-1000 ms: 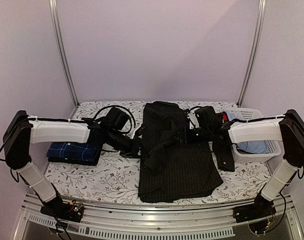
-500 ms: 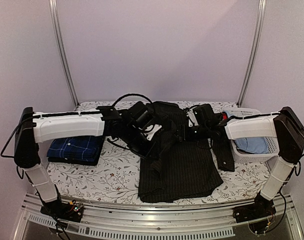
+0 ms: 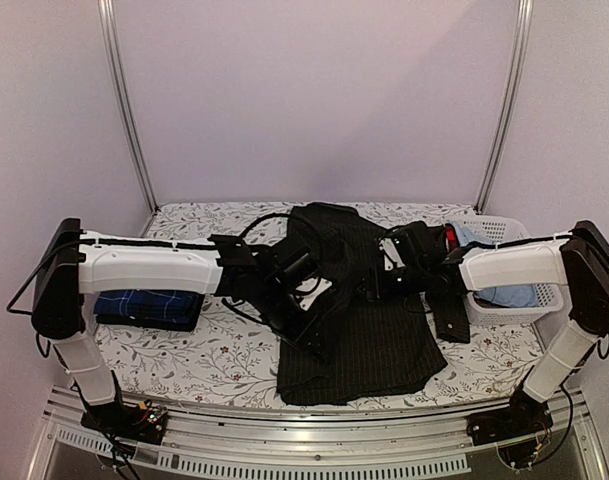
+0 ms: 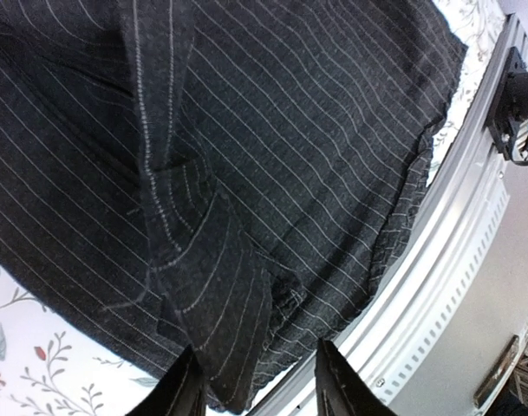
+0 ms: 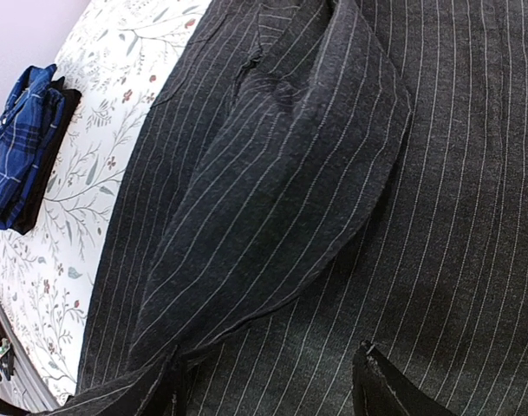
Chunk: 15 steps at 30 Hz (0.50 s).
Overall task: Fold and stack the long sleeve shirts
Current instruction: Smooth out the 1/3-folded shirt at the center of the board.
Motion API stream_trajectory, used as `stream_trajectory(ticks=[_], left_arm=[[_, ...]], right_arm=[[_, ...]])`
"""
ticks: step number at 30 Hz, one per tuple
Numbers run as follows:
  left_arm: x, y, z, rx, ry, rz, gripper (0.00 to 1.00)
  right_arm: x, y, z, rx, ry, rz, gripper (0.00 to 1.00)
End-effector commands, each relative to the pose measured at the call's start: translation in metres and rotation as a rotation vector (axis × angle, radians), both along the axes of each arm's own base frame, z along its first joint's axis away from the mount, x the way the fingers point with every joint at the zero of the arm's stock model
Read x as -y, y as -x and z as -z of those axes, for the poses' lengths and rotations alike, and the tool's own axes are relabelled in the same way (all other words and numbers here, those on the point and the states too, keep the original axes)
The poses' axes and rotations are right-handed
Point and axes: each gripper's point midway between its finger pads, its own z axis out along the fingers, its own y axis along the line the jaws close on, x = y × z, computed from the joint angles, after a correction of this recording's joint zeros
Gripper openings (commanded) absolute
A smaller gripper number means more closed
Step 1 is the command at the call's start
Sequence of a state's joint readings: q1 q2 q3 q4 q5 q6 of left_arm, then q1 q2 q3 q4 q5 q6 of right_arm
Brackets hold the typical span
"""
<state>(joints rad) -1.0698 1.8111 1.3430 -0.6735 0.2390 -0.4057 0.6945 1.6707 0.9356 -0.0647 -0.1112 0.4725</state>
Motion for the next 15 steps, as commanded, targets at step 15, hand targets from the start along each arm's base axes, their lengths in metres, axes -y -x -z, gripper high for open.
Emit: stream_trajectory(ticks=[15], left_arm=[[0.074,0.0,-0.004,-0.002,0.179,0.103,0.45]], right_arm=[[0.037,0.031,-0.015,-0.004,0.023,0.091,0.64]])
